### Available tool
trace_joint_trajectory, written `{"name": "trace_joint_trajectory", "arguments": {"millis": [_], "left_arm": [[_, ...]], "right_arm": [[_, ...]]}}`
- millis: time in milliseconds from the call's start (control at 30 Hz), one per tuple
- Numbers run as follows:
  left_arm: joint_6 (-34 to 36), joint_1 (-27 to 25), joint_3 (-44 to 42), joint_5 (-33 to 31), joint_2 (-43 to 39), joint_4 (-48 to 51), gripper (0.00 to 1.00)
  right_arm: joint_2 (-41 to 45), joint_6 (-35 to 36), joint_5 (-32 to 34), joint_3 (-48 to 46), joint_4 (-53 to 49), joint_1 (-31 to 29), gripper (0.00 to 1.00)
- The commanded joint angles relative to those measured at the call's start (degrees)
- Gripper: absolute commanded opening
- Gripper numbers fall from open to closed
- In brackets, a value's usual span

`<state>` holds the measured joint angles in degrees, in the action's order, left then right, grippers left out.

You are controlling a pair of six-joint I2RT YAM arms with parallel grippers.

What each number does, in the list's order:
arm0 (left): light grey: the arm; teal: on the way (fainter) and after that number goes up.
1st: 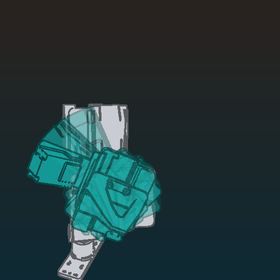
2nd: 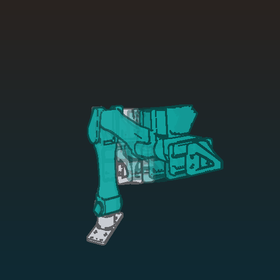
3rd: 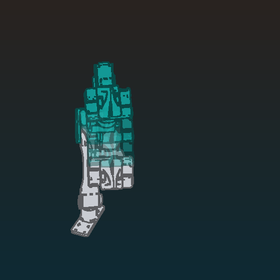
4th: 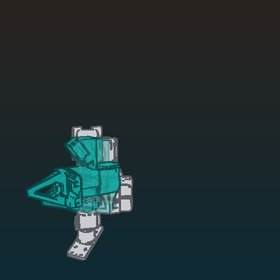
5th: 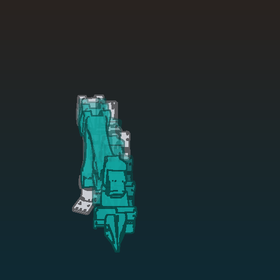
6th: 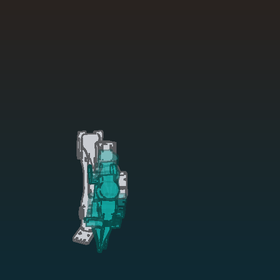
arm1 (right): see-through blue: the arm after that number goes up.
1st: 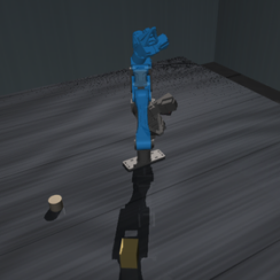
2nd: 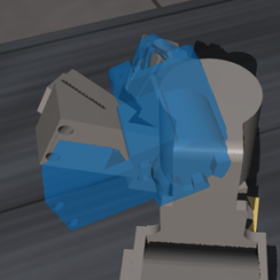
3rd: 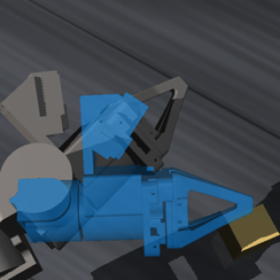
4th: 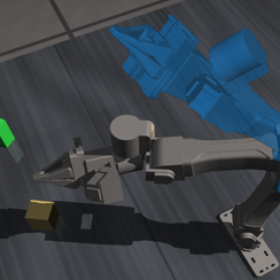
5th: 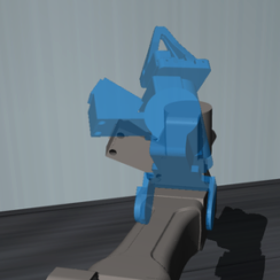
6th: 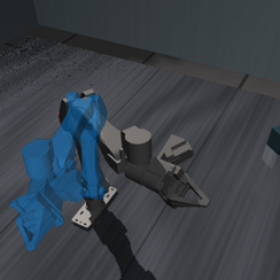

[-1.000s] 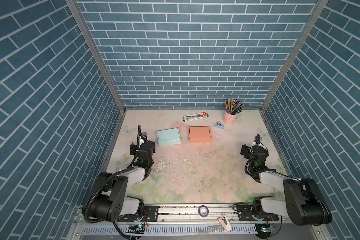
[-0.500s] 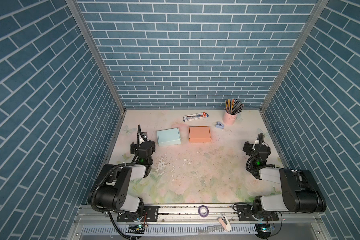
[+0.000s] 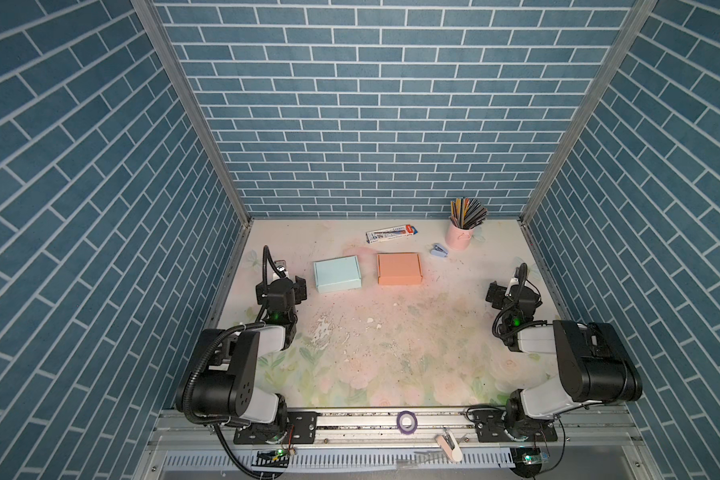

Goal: Fold the paper box

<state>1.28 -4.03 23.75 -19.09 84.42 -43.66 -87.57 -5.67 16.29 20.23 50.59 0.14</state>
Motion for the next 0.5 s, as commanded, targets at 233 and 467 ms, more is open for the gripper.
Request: {"name": "trace_joint_trajectory", "arguments": {"millis": [233, 467], "left_arm": [[-0.39, 1.04, -1.42, 3.88, 2.0, -4.24, 0.99], [0.81, 0.93, -1.79, 6.7, 2.48, -5.37, 0.99]], "right_arm": [[-0.43, -0.22, -0.65, 1.13, 0.91, 0.34, 0.99], [-0.48, -0.24, -0.65, 1.13, 0.91, 0.34, 0.99]]}}
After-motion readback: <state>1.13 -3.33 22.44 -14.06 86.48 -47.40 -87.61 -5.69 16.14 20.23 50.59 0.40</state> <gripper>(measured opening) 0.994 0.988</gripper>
